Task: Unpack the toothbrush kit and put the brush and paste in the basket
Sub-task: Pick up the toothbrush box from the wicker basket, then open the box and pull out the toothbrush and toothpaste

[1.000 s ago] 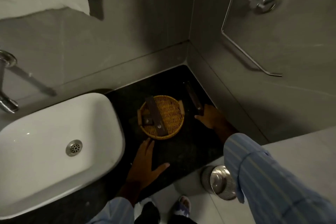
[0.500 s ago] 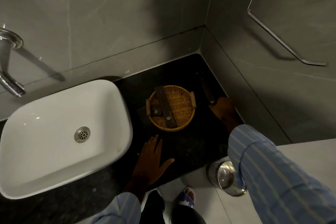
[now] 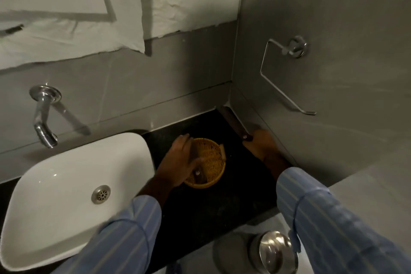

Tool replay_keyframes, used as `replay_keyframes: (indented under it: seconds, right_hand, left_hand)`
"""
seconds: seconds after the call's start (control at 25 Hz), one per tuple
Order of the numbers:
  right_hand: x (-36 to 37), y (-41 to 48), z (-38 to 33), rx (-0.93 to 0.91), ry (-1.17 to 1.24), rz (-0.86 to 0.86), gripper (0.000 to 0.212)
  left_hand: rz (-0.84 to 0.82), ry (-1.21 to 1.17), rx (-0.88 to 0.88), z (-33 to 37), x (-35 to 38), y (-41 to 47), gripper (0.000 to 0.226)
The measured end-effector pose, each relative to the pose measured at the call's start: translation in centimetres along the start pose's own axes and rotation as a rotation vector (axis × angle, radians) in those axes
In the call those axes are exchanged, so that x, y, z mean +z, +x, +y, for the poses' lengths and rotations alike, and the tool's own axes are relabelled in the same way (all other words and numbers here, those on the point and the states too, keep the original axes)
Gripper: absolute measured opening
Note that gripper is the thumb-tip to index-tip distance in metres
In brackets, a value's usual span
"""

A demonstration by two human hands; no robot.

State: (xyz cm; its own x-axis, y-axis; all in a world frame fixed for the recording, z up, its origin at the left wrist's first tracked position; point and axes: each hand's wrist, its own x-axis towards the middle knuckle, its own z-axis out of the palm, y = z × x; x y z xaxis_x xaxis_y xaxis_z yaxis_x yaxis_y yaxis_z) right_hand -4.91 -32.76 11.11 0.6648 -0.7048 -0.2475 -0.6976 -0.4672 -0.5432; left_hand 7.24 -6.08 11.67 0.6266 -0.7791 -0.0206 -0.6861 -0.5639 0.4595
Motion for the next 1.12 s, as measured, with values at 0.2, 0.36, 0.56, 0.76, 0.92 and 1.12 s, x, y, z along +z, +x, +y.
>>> replay_keyframes:
  seconds: [0.2,0.36,0.56,0.76,0.92,1.12]
  right_hand:
    - [-4.4,-2.6,-3.9,-0.212,0.110,0.053,0.022]
    - [-7.9,-4.6,-6.6,-0.342,0.106,0.121,0.023]
    - [-11.0,-6.7,-8.9,-0.465,0.064,0.246,0.025]
    - [-12.4,-8.5,-10.1,-0.539,0.125,0.301,0.028]
    - [-12.6,-9.6,-10.4,-0.574,0.123,0.332,0.026]
    - [-12.5,-10.5,-10.2,-0.593,0.159,0.322,0.031]
  left_hand:
    - [0.167,-0.203,-0.065,4.1,-9.4,5.3,0.078]
    - [0.196,-0.608,-0.160,6.1,-16.1,7.5,0.067]
    - [0.178,-0.852,-0.008,7.6,-21.4,6.6,0.019]
    - [0.139,-0.997,0.034,8.6,-24.1,4.6,0.019]
    - [0.144,-0.883,0.035,9.0,-25.2,3.7,0.021]
    - [0.217,-0.681,0.059,9.5,-25.2,3.1,0.018]
